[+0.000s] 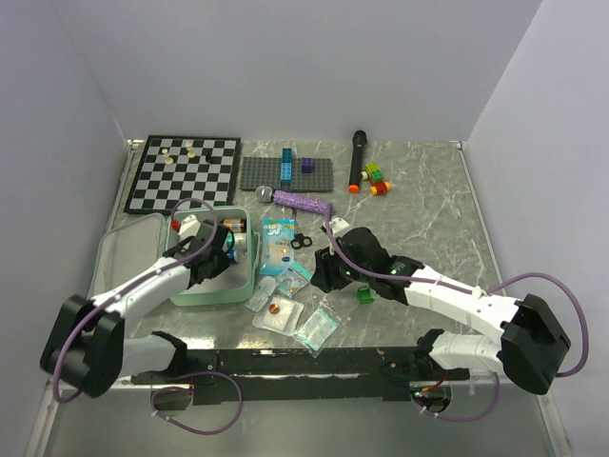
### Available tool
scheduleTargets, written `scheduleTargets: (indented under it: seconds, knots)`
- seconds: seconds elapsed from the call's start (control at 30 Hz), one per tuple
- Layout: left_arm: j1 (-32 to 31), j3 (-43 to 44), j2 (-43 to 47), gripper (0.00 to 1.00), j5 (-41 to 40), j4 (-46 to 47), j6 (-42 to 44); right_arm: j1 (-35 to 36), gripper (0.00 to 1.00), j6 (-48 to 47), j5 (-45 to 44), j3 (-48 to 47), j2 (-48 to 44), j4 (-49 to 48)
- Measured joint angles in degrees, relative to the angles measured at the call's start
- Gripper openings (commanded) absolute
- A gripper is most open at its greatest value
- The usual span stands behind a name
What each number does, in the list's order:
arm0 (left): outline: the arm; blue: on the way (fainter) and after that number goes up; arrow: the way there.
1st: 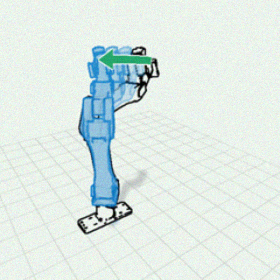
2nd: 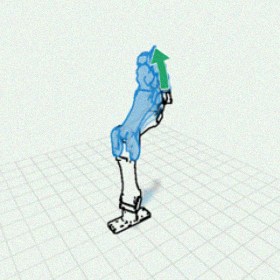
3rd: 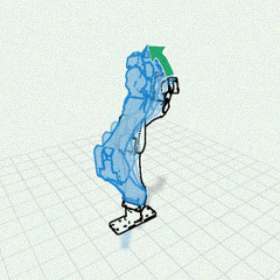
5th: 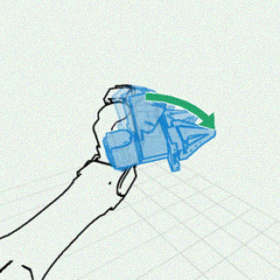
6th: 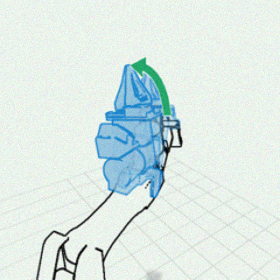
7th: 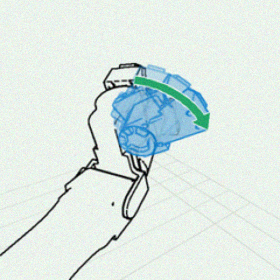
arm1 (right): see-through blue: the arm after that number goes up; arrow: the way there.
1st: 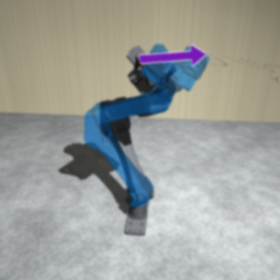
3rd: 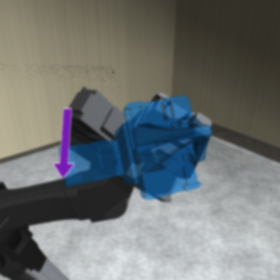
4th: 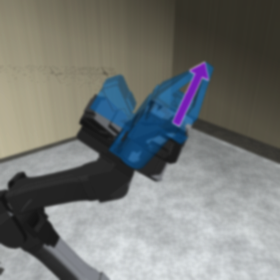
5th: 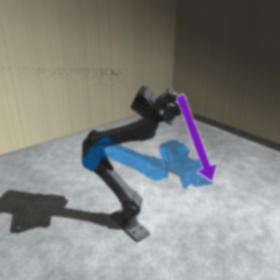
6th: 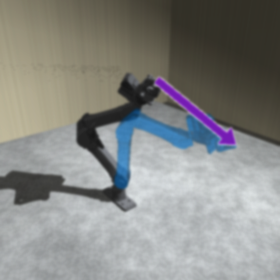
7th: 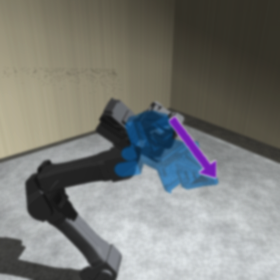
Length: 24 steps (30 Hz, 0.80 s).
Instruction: Organize the medicine kit
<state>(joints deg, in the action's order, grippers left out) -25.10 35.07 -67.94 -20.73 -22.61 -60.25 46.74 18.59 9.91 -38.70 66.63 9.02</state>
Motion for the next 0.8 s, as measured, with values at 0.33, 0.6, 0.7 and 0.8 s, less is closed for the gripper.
scheduleTargets:
  seconds: [0.33,0.6,0.7,0.8]
  knots:
    - [0.15,1.97,-9.57,0.02,3.96,5.16,1.07,0.0,0.53,-0.48,-1.92,0.83,-1.68,1.03]
    - [-0.33,3.76,-13.25,0.01,6.67,8.2,1.07,0.0,0.54,-0.52,-2.01,0.83,-1.66,1.4]
    - [-0.9,4.39,-12.87,0.04,7.52,7.89,1.29,0.0,0.54,-0.63,-2.01,0.83,-1.64,1.51]
    - [-1.03,4.42,-9.75,0.1,7.89,6.71,1.73,0.0,0.54,-0.7,-1.97,0.83,-1.57,1.95]
